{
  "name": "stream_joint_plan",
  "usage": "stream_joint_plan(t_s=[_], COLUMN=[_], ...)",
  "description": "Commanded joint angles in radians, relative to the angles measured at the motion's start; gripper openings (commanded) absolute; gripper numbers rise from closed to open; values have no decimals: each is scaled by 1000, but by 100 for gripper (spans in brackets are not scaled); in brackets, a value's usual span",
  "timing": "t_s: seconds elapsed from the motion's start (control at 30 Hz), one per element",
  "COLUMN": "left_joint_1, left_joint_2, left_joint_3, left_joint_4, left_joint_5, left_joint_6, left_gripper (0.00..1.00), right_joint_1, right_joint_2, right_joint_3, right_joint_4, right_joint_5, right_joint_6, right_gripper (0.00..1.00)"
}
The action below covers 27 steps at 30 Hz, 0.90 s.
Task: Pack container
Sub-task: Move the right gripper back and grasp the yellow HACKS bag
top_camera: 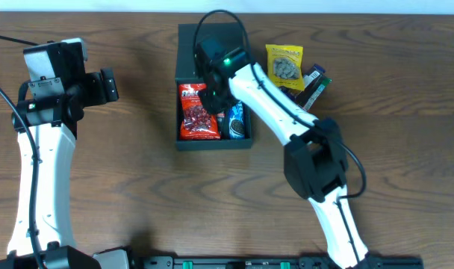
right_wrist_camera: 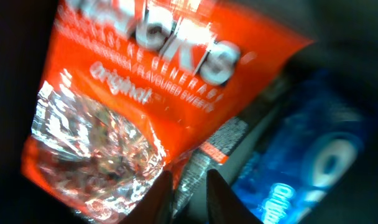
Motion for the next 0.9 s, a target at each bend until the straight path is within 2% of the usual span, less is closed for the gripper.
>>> stream_joint_plan(t_s=[0.0, 0.1, 0.17, 0.2, 0.23, 0.27, 0.37, 0.47, 0.67, 0.87], left_joint_1=[7, 7, 7, 7, 7, 7, 6, 6, 6, 6], left_joint_2=[9, 9, 9, 9, 9, 9, 9, 9, 9, 9], left_joint_3=[4, 4, 4, 4, 4, 4, 4, 4, 4, 4], left_joint_4=[-6, -14, -19, -21, -23, -25, -30, -30, -31, -39], left_joint_5=[1, 1, 1, 1, 1, 1, 6, 38, 54, 54], left_joint_6=[3, 3, 3, 3, 3, 3, 3, 3, 3, -13], left_gripper=[96, 95, 95, 95, 95, 95, 95, 95, 95, 95], right_joint_1=[-45, -85, -111, -129, -148, -166, -217, -275, -347, -340], right_joint_2=[-110, -156, -171, -172, -172, -168, -147, -119, -19, 58], right_joint_3=[64, 77, 77, 77, 77, 76, 74, 73, 73, 73], right_joint_4=[0, 9, 14, 18, 18, 18, 23, 45, 122, 213], right_joint_5=[13, 83, 133, 158, 184, 206, 229, 228, 193, 194], right_joint_6=[-10, -10, -10, -10, -10, -10, -10, -10, -10, -10], right_gripper=[26, 14, 16, 28, 48, 60, 78, 91, 93, 95])
